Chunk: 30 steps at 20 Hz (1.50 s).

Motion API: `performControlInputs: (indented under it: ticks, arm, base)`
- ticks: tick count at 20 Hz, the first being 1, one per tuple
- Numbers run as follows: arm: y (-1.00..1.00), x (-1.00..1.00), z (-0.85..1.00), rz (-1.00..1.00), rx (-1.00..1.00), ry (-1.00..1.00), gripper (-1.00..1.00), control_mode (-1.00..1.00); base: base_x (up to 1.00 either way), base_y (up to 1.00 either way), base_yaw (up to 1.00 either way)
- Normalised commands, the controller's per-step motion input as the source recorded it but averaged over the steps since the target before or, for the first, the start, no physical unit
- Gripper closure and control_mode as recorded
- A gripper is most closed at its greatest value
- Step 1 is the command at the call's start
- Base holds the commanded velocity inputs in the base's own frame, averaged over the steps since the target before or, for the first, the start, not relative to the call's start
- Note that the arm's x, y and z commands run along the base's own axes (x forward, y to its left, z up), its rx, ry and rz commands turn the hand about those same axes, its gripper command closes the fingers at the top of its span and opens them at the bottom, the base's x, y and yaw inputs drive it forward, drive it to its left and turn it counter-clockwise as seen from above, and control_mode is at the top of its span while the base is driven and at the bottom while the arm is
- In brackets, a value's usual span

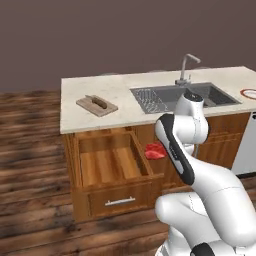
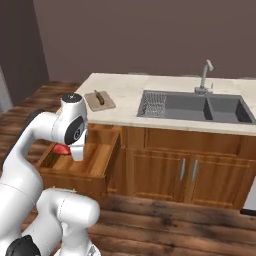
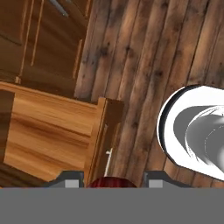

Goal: Pick up the knife from the drawer and place it on the cutting board. Then place the meat from the plate to the cutting board.

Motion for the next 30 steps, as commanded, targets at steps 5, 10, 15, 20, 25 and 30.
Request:
performControlInputs:
  ticks: [5,10,15,20,25,30]
  arm:
    - [0.00,0.00,0.00,0.00,0.00,0.00,1.00,1.00]
    - [0.00,0.00,0.00,0.00,0.00,0.00,1.00,1.00]
    - [0.00,0.00,0.00,0.00,0.00,0.00,1.00,1.00]
    - [0.00,0.00,0.00,0.00,0.00,0.00,1.00,1.00]
    - [0.00,0.00,0.00,0.00,0.00,0.00,1.00,1.00]
    - [0.00,0.00,0.00,0.00,0.00,0.00,1.00,1.00]
  base:
    - [0.00,1.00,-0.08]
    - [0.01,1.00,-0.11]
    - [0.16,1.00,-0.19]
    - [0.04,1.00,-0.33]
    - [0.06,1.00,-0.44]
    - [0.01,0.74,-0.51]
